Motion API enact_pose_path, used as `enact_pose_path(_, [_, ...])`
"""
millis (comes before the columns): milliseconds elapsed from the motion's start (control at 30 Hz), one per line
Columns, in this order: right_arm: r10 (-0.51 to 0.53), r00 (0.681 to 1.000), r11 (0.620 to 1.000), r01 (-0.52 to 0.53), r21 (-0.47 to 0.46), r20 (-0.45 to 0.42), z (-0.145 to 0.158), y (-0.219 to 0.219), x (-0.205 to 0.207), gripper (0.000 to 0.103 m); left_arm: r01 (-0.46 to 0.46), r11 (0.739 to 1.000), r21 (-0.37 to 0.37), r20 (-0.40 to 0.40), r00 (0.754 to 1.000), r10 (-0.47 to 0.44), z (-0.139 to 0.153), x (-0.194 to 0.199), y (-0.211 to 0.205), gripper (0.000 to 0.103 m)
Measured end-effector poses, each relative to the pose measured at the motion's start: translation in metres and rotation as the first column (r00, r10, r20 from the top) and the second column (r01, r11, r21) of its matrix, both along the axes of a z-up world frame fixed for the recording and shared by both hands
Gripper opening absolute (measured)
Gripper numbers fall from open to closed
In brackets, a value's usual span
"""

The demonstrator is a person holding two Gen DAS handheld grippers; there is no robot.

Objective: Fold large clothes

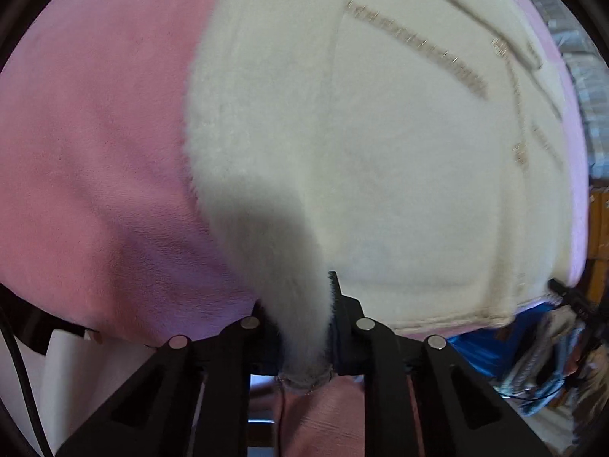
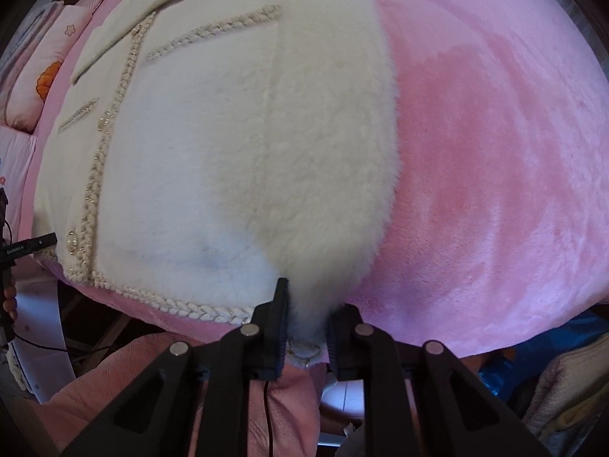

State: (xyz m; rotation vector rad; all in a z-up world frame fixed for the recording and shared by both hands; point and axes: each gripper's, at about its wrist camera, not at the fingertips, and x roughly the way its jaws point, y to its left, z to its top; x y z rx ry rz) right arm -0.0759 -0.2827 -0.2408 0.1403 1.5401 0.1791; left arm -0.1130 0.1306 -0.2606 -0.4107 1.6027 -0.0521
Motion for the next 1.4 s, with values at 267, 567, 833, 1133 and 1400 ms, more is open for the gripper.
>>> enact_pose_path(267, [-0.005,0.985,0.99,-0.019,0.137,0.173,0.111,0.001,0.049,0.012,-0.189,0.923,-0.334,0.203,0.942,0.267,0.107,0.066,0.009,0.012])
enact_pose_path(567, [-0.246,0.929,0.943,0.163,0.29,0.278,0.147,-0.032,0.206,0.012,-0.462,0.821,-0.335,0.271,0.787,0.554,0.118,0.186,0.048,0.014])
enact_pose_path(833, [-0.319,0.923,0.937,0.272,0.22,0.214,0.083,-0.053,0.312,0.035,-0.5,0.853,-0.152,0.22,0.824,0.522,0.069,0.274,0.056,0.061])
enact_pose_path(1133, [-0.095,0.964,0.993,0.075,0.089,0.248,0.05,-0.032,0.332,0.045,-0.314,0.949,-0.005,0.279,0.911,0.303,0.058,0.303,0.062,0.067])
enact_pose_path(1400, [0.024,0.972,1.0,-0.023,-0.008,0.236,0.019,-0.004,0.352,0.045,0.029,0.979,0.202,0.264,0.961,-0.083,0.036,0.323,0.055,0.067])
